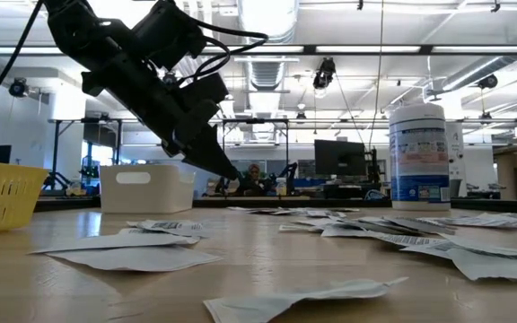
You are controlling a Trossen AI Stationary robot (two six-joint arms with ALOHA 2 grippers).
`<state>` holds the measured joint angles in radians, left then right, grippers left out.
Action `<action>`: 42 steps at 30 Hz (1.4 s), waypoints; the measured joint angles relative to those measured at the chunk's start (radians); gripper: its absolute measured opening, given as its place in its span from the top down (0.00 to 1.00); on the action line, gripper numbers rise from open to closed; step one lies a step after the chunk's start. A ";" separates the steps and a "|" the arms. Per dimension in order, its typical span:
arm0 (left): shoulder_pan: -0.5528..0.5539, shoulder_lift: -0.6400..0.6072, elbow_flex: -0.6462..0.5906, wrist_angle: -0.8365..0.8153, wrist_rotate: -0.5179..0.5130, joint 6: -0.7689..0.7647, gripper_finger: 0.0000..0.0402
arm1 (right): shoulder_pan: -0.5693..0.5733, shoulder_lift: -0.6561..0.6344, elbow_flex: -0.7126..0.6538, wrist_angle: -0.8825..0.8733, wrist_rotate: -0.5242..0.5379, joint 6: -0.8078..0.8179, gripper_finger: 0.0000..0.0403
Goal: Pick & Place First Aid Supplies
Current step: Put the towelette pack into the black bin, then put the blue bandage into the white bin
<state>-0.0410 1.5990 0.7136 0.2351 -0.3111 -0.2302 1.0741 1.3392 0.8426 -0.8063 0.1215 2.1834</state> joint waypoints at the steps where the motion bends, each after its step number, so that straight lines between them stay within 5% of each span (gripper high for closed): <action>1: 0.000 0.000 0.000 0.001 0.000 0.000 1.00 | -0.001 0.000 -0.002 0.000 -0.001 0.000 0.97; 14: 0.001 0.000 0.000 0.011 0.000 0.000 1.00 | -0.001 -0.002 -0.017 0.021 -0.037 -0.026 0.73; 22: 0.001 0.000 0.009 0.043 0.072 0.066 1.00 | -0.002 -0.008 0.005 0.023 -0.063 -0.039 0.67; 27: -0.001 0.000 0.034 0.051 0.175 0.084 1.00 | -0.002 -0.008 0.017 0.020 0.090 -0.068 0.67; 36: -0.016 -0.001 0.038 0.114 0.185 0.082 1.00 | -0.075 -0.008 0.018 0.024 0.455 -0.231 0.71; 42: -0.025 0.012 0.038 0.140 0.186 0.079 1.00 | -0.208 -0.008 0.018 0.041 0.509 -0.442 0.69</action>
<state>-0.0656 1.6113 0.7514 0.3754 -0.1247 -0.1513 0.8666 1.3315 0.8608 -0.7652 0.6309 1.7416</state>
